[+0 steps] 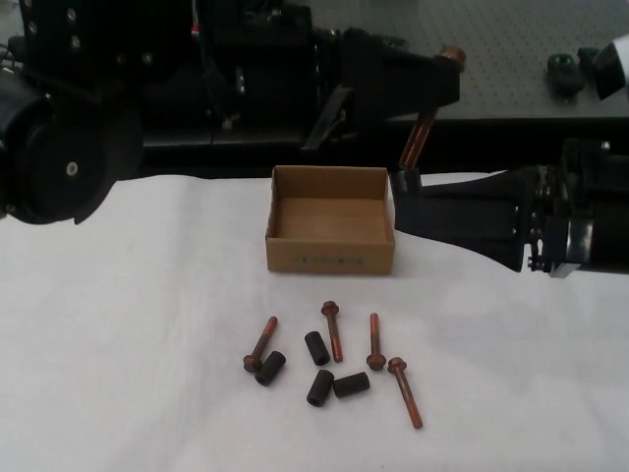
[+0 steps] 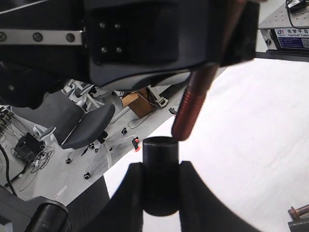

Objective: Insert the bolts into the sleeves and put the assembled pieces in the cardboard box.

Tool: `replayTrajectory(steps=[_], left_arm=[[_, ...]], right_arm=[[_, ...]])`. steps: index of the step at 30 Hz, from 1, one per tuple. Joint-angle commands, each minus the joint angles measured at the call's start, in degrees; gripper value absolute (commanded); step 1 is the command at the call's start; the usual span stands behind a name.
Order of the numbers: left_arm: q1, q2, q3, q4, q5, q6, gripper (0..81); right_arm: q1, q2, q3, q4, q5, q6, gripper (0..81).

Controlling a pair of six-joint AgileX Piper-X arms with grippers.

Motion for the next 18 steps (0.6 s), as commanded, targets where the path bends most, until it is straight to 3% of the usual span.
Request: replayTrajectory(steps=[1,18], left_arm=[[-0.1,-0.7,-0.3,-1.1,0.7,-0.7,0.6],[-0.1,-0.9,-0.3,-1.3,0.7,-1.8,0.6]], right_arm=[[0.0,0.1,-0.1,-1.0,1.2,0.1,2.5],[-2.9,0.0,-0.1,-1.0,2.2,0.1,2.5]])
